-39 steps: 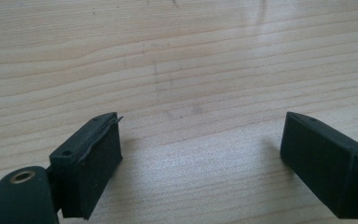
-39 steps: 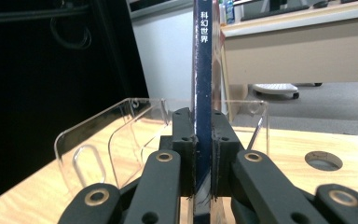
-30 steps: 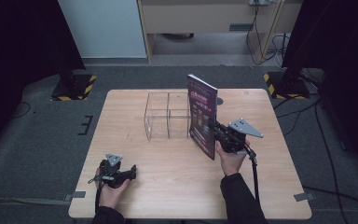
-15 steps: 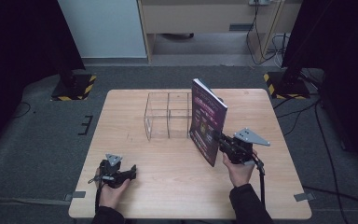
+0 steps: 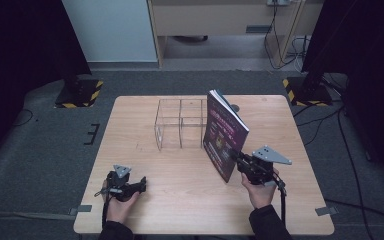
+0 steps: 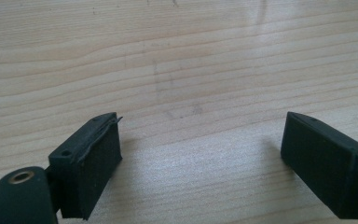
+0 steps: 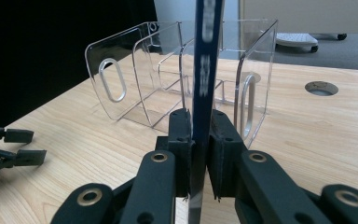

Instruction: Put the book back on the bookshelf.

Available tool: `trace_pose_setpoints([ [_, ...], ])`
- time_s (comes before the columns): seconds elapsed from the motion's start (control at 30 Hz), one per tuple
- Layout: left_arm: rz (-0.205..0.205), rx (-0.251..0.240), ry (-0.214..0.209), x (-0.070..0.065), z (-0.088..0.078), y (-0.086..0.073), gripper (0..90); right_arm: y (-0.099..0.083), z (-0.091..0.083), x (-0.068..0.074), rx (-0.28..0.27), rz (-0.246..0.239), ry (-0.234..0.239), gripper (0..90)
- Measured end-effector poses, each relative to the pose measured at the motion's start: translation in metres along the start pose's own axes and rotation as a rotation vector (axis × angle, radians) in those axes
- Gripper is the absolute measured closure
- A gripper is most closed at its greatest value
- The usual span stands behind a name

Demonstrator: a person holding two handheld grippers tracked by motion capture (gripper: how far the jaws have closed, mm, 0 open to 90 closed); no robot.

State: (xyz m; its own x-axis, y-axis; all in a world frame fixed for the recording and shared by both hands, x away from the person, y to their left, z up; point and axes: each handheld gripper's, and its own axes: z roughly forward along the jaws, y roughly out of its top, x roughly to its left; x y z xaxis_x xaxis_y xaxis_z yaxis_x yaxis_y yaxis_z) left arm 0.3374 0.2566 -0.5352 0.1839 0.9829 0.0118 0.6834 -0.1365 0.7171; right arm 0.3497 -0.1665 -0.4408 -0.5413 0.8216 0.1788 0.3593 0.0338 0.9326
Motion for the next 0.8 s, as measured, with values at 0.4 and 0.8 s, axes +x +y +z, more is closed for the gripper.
trace_pose_setpoints([
  [0.4,0.000,0.000,0.000,0.000,0.000,0.000,10.9,0.019,-0.008,0.000,-0.060,0.006,0.001,77.9],
  [0.8,0.000,0.000,0.000,0.000,0.000,0.000,10.9,0.042,-0.011,0.001,-0.100,0.011,-0.025,81.1],
])
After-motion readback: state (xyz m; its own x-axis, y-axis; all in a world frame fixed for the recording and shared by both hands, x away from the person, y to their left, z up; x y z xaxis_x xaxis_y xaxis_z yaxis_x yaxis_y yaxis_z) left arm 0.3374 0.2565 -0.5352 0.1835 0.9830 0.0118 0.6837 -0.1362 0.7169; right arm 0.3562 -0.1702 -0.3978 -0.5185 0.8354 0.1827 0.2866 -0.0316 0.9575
